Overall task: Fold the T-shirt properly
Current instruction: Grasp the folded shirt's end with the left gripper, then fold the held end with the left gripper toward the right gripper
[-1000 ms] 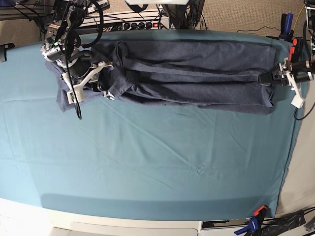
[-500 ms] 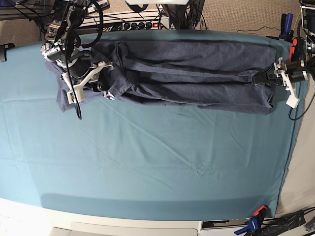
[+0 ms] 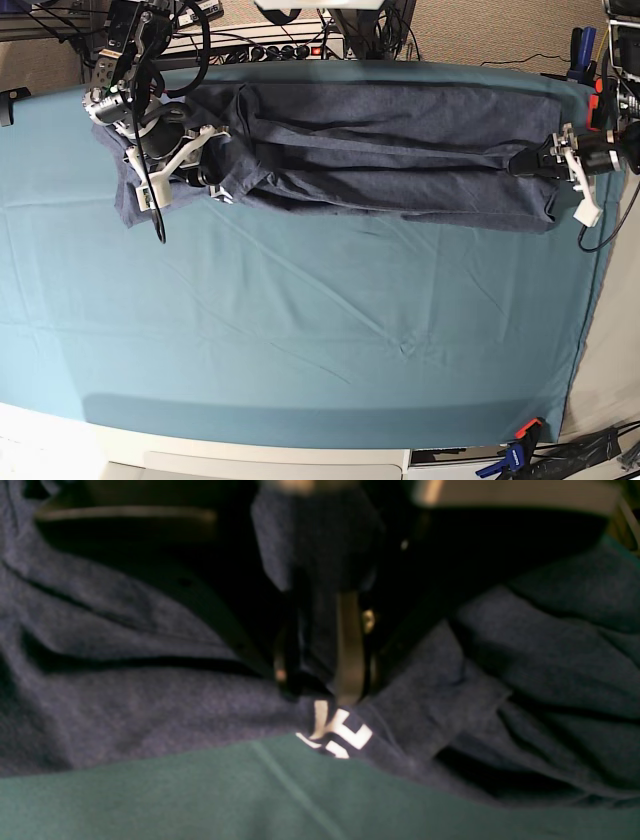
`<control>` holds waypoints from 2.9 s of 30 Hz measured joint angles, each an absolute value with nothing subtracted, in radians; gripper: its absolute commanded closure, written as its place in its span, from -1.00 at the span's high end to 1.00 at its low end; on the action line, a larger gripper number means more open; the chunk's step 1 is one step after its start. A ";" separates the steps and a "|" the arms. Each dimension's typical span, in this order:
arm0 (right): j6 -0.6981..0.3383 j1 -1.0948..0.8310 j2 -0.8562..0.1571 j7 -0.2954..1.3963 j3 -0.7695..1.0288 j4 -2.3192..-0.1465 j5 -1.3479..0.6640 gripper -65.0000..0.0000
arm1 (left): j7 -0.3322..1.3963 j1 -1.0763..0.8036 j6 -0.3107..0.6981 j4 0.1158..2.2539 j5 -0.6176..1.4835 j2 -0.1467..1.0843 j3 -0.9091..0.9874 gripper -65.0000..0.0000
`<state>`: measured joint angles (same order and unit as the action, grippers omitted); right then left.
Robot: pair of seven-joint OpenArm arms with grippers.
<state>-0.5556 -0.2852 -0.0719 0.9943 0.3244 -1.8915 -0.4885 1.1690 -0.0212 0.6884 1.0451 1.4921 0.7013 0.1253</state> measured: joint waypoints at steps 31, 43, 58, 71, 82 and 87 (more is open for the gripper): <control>-0.603 -0.403 -0.072 1.029 0.801 -2.284 -0.623 -0.60 | 1.063 -0.116 0.663 1.818 1.222 0.509 0.104 -1.00; -0.580 -0.424 -0.072 1.030 0.802 -2.283 -0.490 -0.60 | 0.971 -0.087 0.619 1.818 0.967 0.325 -0.198 -1.00; -0.520 -0.444 -0.102 1.013 0.802 -2.283 -0.392 -0.60 | 0.947 -0.038 0.618 1.818 0.879 0.247 -0.302 -1.00; -0.520 -0.443 -0.102 1.013 0.802 -2.283 -0.393 -0.60 | 0.896 -0.030 0.596 1.816 0.794 0.219 -0.327 -0.59; -0.516 -0.444 -0.102 1.005 0.802 -2.283 -0.442 -0.60 | 0.868 -0.030 0.596 1.798 0.747 0.147 -0.326 -0.36; -0.516 -0.444 -0.102 1.005 0.802 -2.283 -0.446 -0.60 | 0.870 -0.030 0.596 1.765 0.741 0.113 -0.326 -0.39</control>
<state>-0.5163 -0.4438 -0.1017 1.0054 0.8021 -2.2833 -0.4458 0.8700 -0.0299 0.5957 1.7649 0.7410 0.1135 -0.3264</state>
